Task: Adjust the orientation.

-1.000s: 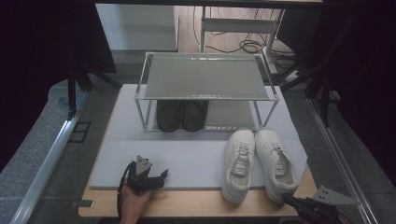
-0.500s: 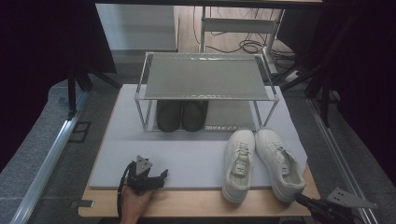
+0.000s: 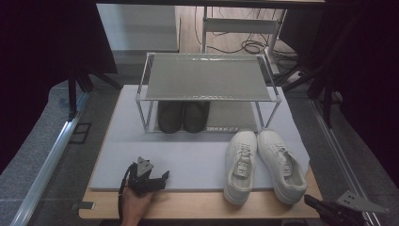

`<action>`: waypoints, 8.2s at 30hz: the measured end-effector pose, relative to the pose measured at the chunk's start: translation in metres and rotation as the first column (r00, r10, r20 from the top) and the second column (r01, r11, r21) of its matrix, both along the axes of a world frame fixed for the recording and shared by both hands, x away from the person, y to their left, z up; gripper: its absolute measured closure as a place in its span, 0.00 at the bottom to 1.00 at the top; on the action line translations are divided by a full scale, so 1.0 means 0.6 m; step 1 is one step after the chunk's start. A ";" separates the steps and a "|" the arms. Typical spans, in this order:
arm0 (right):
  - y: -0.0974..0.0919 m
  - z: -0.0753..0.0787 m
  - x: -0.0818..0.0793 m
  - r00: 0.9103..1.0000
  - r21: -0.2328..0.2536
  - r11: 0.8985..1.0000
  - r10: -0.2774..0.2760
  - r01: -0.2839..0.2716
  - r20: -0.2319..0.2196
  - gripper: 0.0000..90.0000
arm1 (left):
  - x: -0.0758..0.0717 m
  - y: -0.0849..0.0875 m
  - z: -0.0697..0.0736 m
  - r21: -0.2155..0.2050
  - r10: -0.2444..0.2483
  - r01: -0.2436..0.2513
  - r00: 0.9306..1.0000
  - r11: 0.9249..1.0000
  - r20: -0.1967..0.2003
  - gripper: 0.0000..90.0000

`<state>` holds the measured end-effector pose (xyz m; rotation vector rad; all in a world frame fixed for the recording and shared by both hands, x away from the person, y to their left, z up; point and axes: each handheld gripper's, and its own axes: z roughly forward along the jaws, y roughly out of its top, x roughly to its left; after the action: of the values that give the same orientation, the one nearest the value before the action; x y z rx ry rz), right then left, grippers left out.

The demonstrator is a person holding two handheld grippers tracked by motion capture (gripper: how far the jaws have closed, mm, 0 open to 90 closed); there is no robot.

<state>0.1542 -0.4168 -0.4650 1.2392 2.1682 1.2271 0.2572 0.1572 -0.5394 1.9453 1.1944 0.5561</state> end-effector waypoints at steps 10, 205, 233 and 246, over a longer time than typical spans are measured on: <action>0.065 -0.022 0.018 0.992 0.040 0.991 0.129 -0.128 -0.008 1.00 | 0.000 0.000 0.000 0.000 0.000 0.000 1.000 1.000 0.000 0.13; 0.207 -0.077 0.127 0.973 0.036 0.988 -0.156 0.152 0.170 0.20 | 0.000 -0.001 0.000 -0.001 0.002 -0.002 1.000 1.000 0.000 0.13; 0.199 -0.035 0.106 0.972 0.074 0.991 -0.127 0.115 0.195 0.38 | 0.000 -0.001 0.000 -0.001 0.002 -0.002 1.000 1.000 0.000 0.13; 0.205 -0.012 0.096 0.967 0.085 0.992 -0.106 0.088 0.231 0.43 | 0.000 -0.001 0.000 -0.001 0.003 -0.003 1.000 1.000 0.000 0.13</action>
<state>0.2120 -0.2937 -0.4719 1.1491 1.8871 1.3497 0.2575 0.1568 -0.5394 1.9432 1.1972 0.5566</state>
